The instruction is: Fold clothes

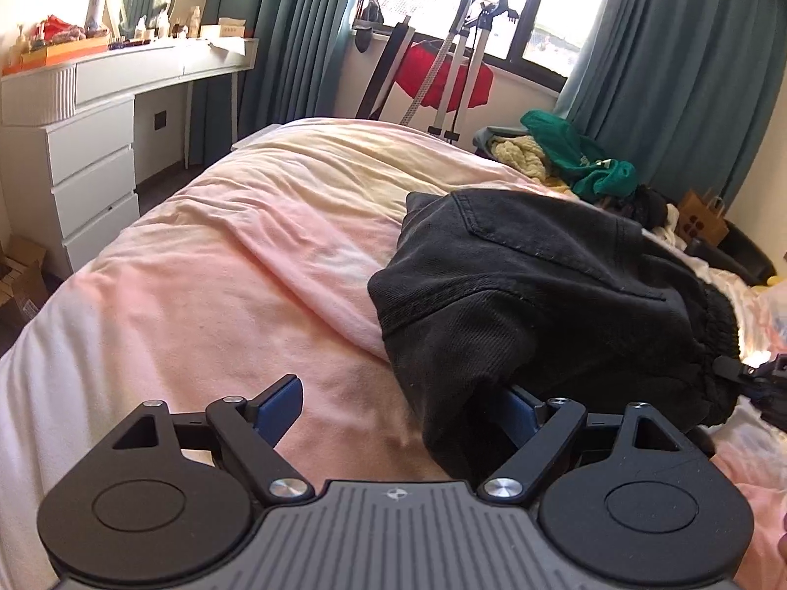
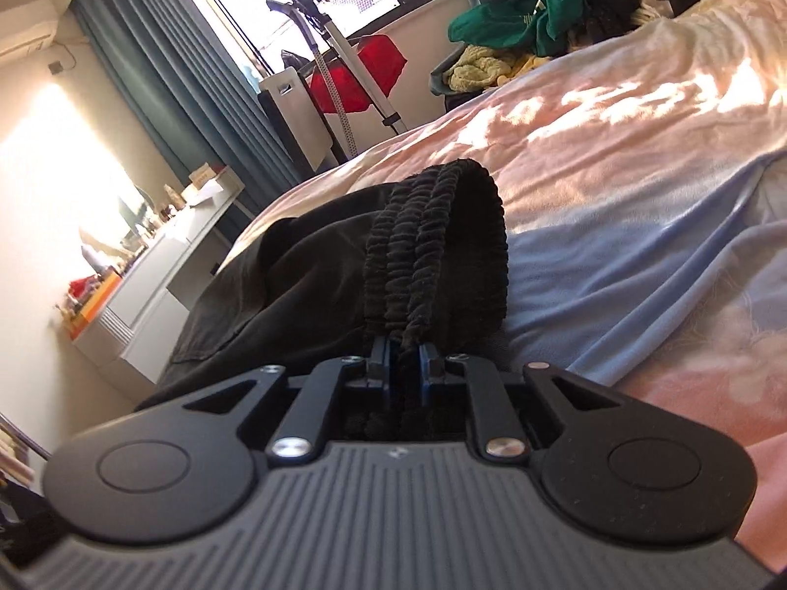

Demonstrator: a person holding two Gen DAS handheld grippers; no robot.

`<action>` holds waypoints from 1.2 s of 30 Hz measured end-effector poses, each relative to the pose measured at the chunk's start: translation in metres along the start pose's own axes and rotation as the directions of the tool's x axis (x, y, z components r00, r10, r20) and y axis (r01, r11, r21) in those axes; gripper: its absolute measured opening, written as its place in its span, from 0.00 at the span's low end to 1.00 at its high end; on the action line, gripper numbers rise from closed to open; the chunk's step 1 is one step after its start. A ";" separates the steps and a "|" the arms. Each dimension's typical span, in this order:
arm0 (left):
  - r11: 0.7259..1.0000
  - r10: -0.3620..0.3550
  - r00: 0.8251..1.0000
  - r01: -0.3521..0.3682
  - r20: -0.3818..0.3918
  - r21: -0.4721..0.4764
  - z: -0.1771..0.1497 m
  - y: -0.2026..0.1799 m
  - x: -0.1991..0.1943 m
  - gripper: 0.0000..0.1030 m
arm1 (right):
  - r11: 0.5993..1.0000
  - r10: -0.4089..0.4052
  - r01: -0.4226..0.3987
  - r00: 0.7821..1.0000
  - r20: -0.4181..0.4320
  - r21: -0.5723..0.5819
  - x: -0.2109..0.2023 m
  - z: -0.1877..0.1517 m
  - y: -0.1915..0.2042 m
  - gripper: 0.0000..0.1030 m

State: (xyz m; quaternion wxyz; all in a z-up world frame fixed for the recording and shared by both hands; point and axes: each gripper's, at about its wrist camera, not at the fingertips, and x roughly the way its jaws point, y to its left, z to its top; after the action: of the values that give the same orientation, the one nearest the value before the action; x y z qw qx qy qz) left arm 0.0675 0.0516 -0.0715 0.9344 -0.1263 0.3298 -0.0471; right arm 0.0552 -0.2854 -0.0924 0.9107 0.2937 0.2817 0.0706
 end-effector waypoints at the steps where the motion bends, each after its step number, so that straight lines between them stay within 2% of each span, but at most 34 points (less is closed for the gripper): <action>1: 0.999 -0.039 0.999 0.039 0.009 -0.028 0.003 0.002 -0.005 0.92 | 1.000 0.010 -0.010 1.000 -0.003 0.029 -0.003 -0.001 -0.002 0.21; 3: 0.991 -0.108 0.994 0.110 0.029 -0.082 0.011 0.006 -0.012 0.96 | 0.999 0.018 -0.017 1.000 -0.017 0.049 -0.006 -0.002 -0.003 0.23; 4: 0.986 -0.127 0.991 0.130 0.037 -0.108 0.015 0.008 -0.014 0.98 | 0.999 0.017 -0.016 0.999 -0.028 0.044 -0.006 -0.002 -0.003 0.27; 6: 0.974 -0.159 0.987 0.162 0.031 -0.161 0.021 0.014 -0.010 1.00 | 0.999 0.012 -0.009 0.999 -0.050 0.047 -0.003 -0.002 -0.003 0.50; 7: 0.968 -0.170 0.985 0.169 0.013 -0.183 0.025 0.017 -0.004 1.00 | 0.999 0.008 -0.005 0.998 -0.061 0.051 0.000 -0.002 -0.004 0.72; 8: 0.964 -0.175 0.984 0.170 -0.011 -0.203 0.029 0.019 0.004 1.00 | 0.999 0.004 0.000 0.998 -0.066 0.054 0.003 -0.003 -0.004 0.84; 11: 0.954 -0.180 0.981 0.155 -0.076 -0.257 0.041 0.023 0.030 1.00 | 0.997 -0.008 0.014 0.996 -0.084 0.071 0.016 -0.003 -0.011 0.83; 15: 0.940 -0.211 0.969 0.165 -0.130 -0.299 0.054 0.024 0.065 1.00 | 0.992 0.039 -0.025 0.993 -0.113 0.125 0.037 -0.001 -0.025 0.83; 16: 0.942 -0.218 0.963 0.166 -0.156 -0.293 0.056 0.023 0.075 1.00 | 0.992 0.041 -0.027 0.993 -0.114 0.127 0.042 0.000 -0.027 0.86; 17: 0.944 -0.224 0.958 0.168 -0.178 -0.284 0.057 0.022 0.083 1.00 | 0.992 0.037 -0.023 0.993 -0.114 0.125 0.047 0.001 -0.029 0.96; 18: 0.943 -0.232 0.954 0.174 -0.188 -0.283 0.057 0.022 0.090 1.00 | 0.993 0.029 -0.015 0.993 -0.118 0.118 0.052 0.002 -0.031 0.98; 22: 0.931 -0.280 0.937 0.212 -0.210 -0.297 0.058 0.023 0.111 1.00 | 0.985 0.079 -0.057 0.988 -0.132 0.160 0.071 0.002 -0.041 1.00; 25: 0.929 -0.294 0.931 0.225 -0.217 -0.293 0.060 0.023 0.122 1.00 | 0.972 0.133 -0.104 0.983 -0.129 0.212 0.082 0.001 -0.049 1.00; 30: 0.905 -0.341 0.914 0.257 -0.219 -0.338 0.055 0.028 0.135 1.00 | 0.955 0.194 -0.164 0.976 -0.103 0.249 0.088 -0.001 -0.053 1.00; 33: 0.903 -0.351 0.912 0.270 -0.213 -0.335 0.056 0.025 0.136 0.96 | 0.955 0.196 -0.168 0.976 -0.094 0.246 0.087 -0.001 -0.050 1.00; 36: 0.906 -0.357 0.911 0.285 -0.205 -0.311 0.056 0.021 0.135 0.85 | 0.959 0.179 -0.155 0.980 -0.083 0.238 0.083 -0.001 -0.046 0.96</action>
State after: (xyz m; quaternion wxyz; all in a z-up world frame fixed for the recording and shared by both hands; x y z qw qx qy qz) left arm 0.2082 0.0599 -0.1164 0.8361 -0.3004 0.4259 -0.1714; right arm 0.1215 -0.2979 -0.1584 0.8454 0.4159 0.3092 0.1293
